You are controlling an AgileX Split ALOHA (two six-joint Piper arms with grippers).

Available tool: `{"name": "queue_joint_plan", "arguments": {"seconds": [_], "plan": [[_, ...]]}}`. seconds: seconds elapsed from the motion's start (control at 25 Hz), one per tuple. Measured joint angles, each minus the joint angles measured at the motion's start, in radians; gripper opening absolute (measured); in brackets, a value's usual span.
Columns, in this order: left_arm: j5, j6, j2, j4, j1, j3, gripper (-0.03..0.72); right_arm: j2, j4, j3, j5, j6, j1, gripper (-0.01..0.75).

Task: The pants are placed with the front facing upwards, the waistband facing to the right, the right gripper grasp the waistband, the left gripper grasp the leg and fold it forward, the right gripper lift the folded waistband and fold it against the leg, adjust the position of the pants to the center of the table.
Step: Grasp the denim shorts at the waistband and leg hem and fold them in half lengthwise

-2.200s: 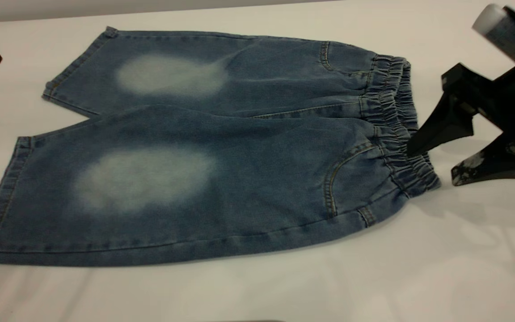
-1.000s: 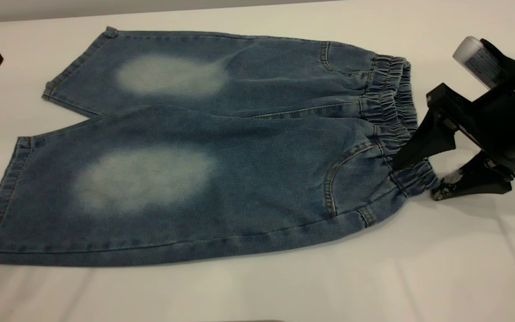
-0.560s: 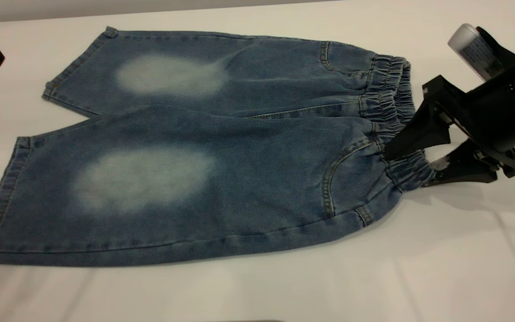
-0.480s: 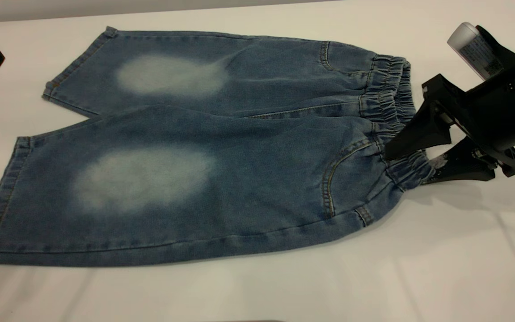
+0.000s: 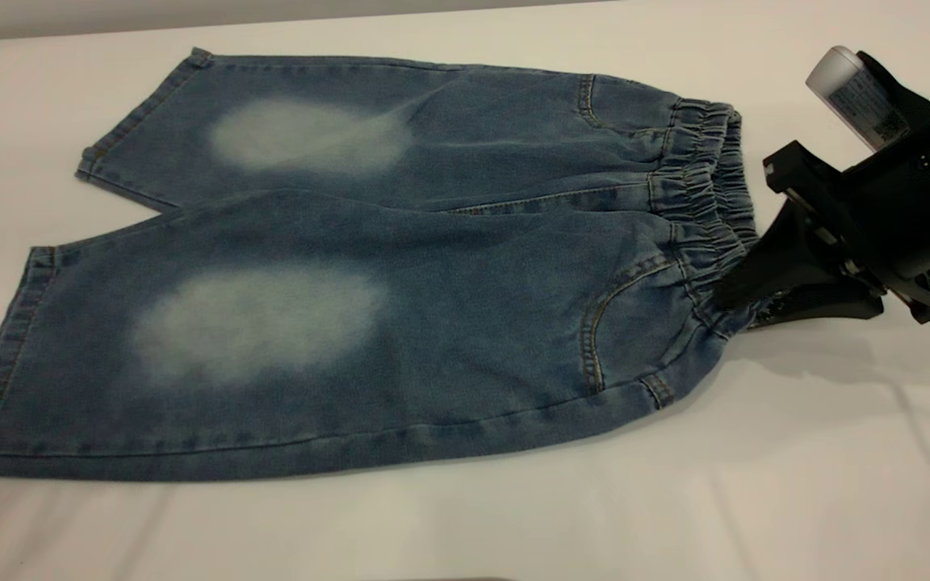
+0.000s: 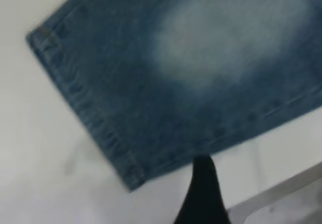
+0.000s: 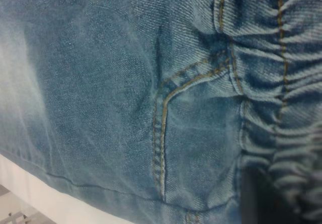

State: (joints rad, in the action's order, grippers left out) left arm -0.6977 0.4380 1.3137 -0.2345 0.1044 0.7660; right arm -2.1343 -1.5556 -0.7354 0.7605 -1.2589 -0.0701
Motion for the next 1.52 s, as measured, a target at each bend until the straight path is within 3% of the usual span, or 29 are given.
{"name": "queue_joint_plan", "arguments": {"seconds": [0.08, 0.32, 0.56, 0.88, 1.08, 1.52], "plan": [[0.005, 0.000, 0.018, 0.050, 0.000, -0.045, 0.508, 0.000, 0.000, 0.000, 0.000, -0.004, 0.000, 0.053], [0.082, -0.020, 0.154, 0.163, 0.000, -0.182, 0.495, 0.000, -0.005, 0.000, 0.000, -0.005, 0.000, 0.048], [0.257, -0.042, 0.306, 0.306, 0.000, -0.188, 0.494, 0.000, -0.044, 0.000, 0.005, -0.037, 0.000, 0.048], [0.342, -0.044, 0.470, 0.440, 0.000, -0.188, 0.494, 0.000, -0.054, 0.000, 0.009, -0.045, 0.000, 0.048], [0.437, -0.044, 0.525, 0.496, 0.000, -0.188, 0.494, 0.000, -0.057, 0.000, 0.012, -0.045, 0.000, 0.048], [0.477, -0.053, 0.626, 0.513, 0.001, -0.185, 0.475, -0.001, -0.057, 0.000, 0.019, -0.047, 0.000, 0.051]]}}
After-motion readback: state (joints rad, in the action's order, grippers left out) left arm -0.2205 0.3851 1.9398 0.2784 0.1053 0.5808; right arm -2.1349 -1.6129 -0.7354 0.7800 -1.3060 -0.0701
